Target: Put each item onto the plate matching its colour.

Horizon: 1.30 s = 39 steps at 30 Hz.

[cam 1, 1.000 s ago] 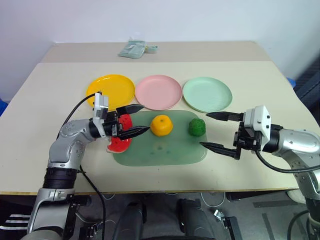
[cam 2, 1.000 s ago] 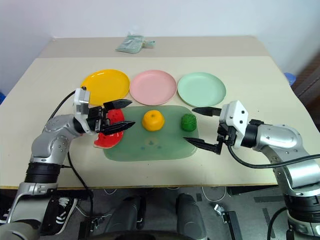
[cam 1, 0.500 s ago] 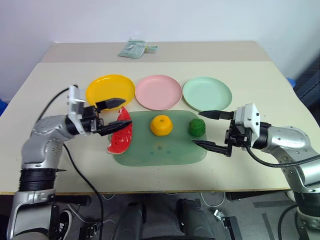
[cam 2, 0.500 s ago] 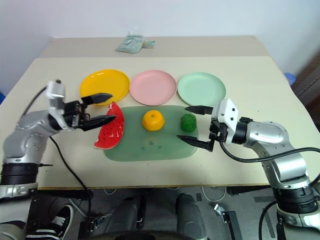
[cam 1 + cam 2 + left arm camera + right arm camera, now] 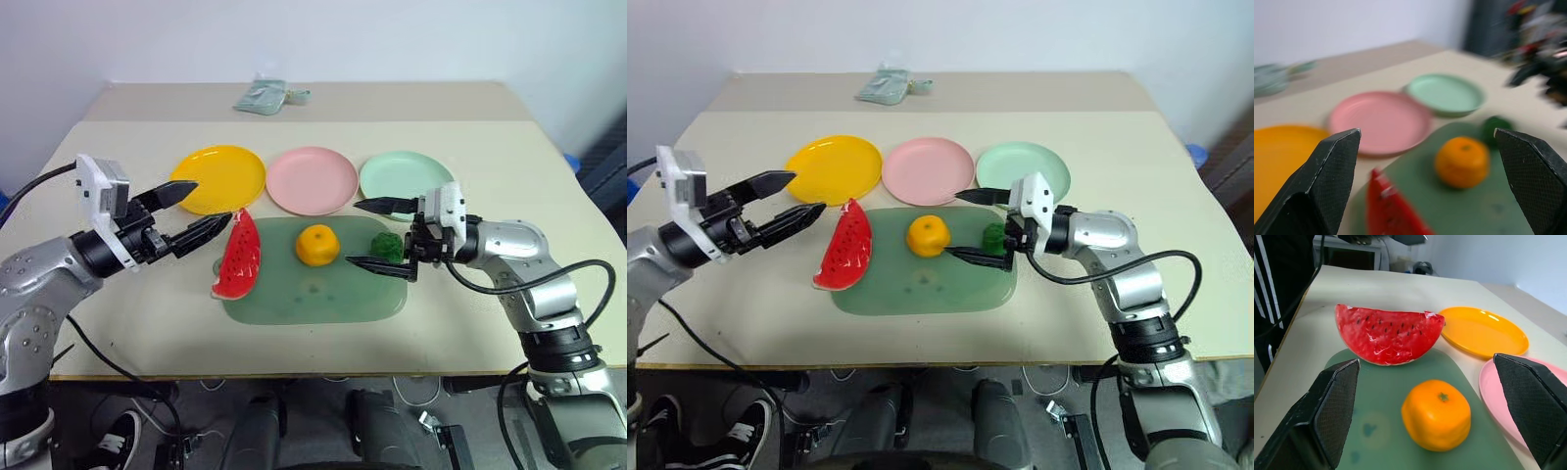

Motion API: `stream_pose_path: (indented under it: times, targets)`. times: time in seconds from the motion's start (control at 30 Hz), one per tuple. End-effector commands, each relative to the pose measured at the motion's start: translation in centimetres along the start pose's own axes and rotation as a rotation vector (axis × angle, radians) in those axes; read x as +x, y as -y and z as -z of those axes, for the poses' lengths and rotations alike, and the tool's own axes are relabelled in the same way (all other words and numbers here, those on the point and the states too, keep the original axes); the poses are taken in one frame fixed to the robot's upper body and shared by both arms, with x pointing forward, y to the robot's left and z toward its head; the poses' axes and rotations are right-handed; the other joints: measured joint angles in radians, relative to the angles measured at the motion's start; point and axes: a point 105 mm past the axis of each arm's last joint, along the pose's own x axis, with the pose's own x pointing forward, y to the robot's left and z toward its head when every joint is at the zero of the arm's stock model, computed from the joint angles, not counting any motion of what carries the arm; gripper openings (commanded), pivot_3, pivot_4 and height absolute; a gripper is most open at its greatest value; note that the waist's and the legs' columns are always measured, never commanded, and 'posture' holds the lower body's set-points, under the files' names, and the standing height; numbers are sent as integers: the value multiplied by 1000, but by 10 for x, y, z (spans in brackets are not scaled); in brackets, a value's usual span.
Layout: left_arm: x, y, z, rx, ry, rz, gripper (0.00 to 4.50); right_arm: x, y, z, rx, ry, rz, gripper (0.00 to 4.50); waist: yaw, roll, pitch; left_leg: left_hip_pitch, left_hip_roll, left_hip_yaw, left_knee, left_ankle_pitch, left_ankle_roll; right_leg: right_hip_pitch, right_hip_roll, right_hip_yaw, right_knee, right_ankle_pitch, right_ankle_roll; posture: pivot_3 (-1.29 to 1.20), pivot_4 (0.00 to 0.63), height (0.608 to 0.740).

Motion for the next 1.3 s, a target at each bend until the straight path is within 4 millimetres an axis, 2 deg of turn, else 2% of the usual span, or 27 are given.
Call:
stream_pose_path:
  times: [0.03,0.1,0.2,0.4,0.63,0.8,1.17,1.2,1.23,1.3]
  targets:
    - [0,-1,-8,41,-5,-142,4500,4,7,-12,-65,29,-11,4468,1,0,0,0,0,0,0,0,0,0,0,0,0,0,0,0,150,740]
    - [4,0,-6,73,-51,-218,4500,6,8,-12,-66,38,-19,4468,4,0,0,0,0,-1,0,0,0,0,0,0,0,0,0,0,150,740]
    - [13,6,-10,-28,-22,-240,4500,9,7,-10,-65,44,-30,4468,8,0,0,0,-1,-1,1,0,0,0,0,0,0,0,0,0,150,740]
    - [23,4,10,24,-179,-383,4500,16,4,-13,-66,75,-37,4468,-2,0,0,0,0,-1,-1,0,0,0,1,0,0,0,0,0,150,740]
    - [31,9,21,-35,-251,-403,4500,14,2,-9,-60,73,-34,4468,5,-1,0,0,-1,-1,0,1,-1,0,0,0,0,0,0,0,150,740]
    - [39,16,35,-89,-320,-347,4500,17,0,-8,-59,78,-30,4468,2,-1,0,0,-1,-1,-1,1,-1,0,0,0,0,0,0,0,150,740]
    - [34,11,52,-91,-412,-399,4500,13,-1,-5,-53,65,-15,4468,2,-1,0,0,-1,-1,-1,1,-2,0,0,0,0,0,0,0,150,740]
    - [34,11,53,-93,-417,-398,3975,13,-1,-5,-52,64,-14,4500,3,-1,0,0,-1,-1,-1,1,-2,0,0,0,0,0,0,0,150,740]
    - [35,12,56,-107,-421,-393,3670,12,-1,-4,-50,62,-11,4500,3,-1,0,0,-1,-1,-1,1,-2,0,0,0,0,0,0,0,150,740]
    - [36,14,59,-131,-426,-382,2785,12,-2,-4,-49,59,-8,4500,3,-1,0,0,-1,-1,-1,1,-2,0,0,0,0,0,0,0,150,740]
